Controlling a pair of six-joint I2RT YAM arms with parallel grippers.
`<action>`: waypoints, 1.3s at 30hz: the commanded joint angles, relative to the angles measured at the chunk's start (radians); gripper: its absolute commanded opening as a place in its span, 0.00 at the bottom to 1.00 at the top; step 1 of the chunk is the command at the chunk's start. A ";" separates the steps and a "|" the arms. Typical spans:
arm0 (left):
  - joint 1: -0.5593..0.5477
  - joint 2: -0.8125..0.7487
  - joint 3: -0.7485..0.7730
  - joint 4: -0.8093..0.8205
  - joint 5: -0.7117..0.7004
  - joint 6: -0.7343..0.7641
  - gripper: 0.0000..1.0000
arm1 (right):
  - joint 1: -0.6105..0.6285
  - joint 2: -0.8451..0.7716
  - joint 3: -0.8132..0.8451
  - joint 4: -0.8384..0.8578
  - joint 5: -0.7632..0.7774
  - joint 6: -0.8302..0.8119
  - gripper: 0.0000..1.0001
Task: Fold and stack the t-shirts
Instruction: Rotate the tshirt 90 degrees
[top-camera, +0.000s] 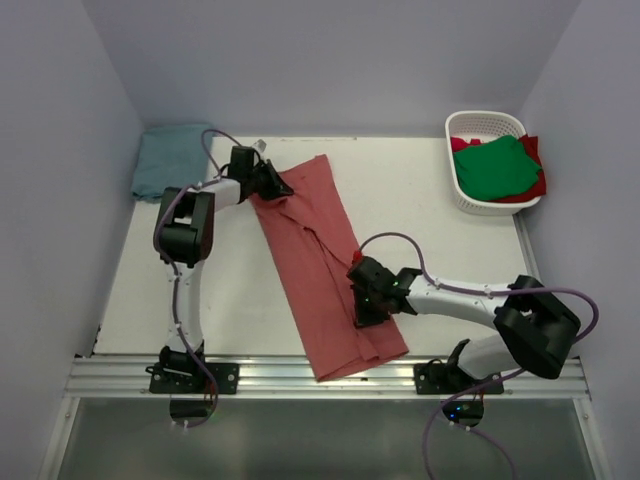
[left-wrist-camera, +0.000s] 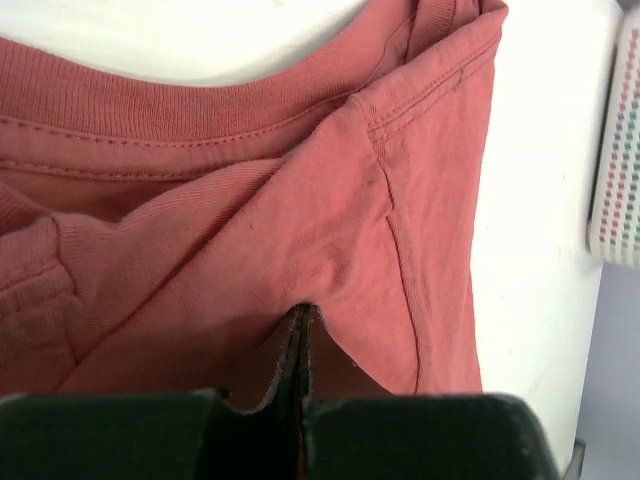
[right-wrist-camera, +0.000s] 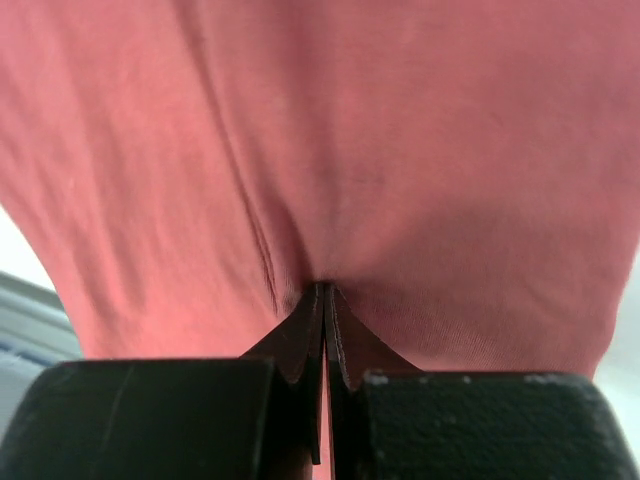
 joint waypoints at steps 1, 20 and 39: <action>-0.061 0.124 0.114 -0.157 0.078 0.128 0.00 | 0.111 0.059 -0.050 0.020 -0.070 0.151 0.00; -0.132 0.118 0.117 -0.151 0.061 0.176 0.00 | 0.522 0.258 0.162 -0.104 0.071 0.303 0.00; -0.083 0.335 0.442 -0.234 0.059 0.105 0.00 | 0.522 0.163 0.273 -0.391 0.310 0.315 0.00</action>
